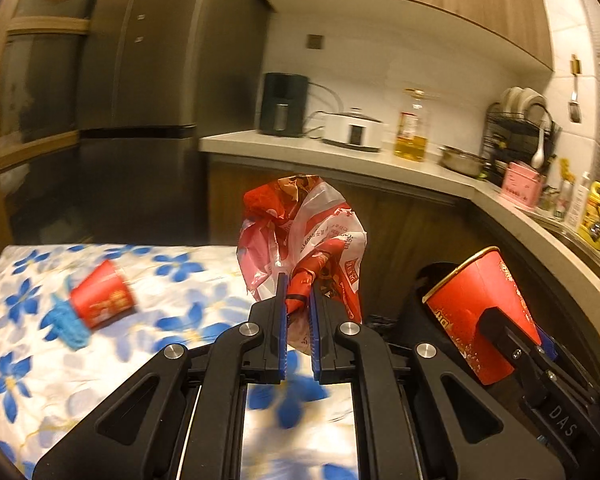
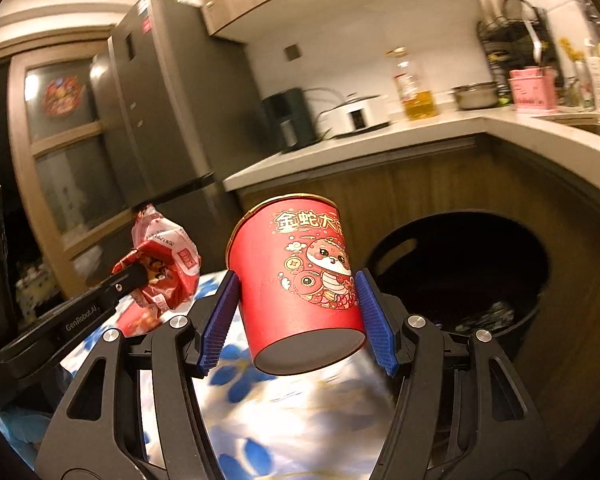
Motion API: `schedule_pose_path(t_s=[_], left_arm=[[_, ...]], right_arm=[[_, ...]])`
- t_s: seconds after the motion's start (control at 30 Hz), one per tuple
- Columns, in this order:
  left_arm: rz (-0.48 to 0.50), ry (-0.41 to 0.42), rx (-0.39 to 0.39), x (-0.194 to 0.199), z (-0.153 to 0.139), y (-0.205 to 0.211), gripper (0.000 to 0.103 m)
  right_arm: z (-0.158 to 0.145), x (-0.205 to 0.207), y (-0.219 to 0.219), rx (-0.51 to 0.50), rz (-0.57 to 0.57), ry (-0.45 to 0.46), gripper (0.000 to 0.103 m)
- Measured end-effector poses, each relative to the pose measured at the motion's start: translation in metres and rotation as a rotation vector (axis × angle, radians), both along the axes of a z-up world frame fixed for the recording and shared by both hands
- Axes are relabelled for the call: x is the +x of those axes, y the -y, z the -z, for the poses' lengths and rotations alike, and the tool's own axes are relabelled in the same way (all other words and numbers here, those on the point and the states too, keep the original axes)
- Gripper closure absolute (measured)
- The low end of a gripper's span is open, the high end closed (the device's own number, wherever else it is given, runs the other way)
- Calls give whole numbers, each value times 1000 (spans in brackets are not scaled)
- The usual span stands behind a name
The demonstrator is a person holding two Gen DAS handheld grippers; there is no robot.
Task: Collect trash
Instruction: 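Carry the red cup and red wrapper with both tools over the black bin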
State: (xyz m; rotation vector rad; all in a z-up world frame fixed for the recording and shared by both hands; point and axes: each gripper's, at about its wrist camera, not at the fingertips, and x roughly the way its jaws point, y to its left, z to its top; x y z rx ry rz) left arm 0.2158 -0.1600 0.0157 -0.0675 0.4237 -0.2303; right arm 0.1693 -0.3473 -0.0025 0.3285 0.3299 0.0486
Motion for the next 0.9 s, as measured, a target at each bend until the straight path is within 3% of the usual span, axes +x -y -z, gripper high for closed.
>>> schedule_pose_path(t_s=[0.4,0.9], left_arm=[[161,20,2,16,-7,94,94],[231,-6,22,39,8,155,94]], right_arm=[[-11,-12,82,36,197,57,44],[-4,-3,124,71,271,58,44]])
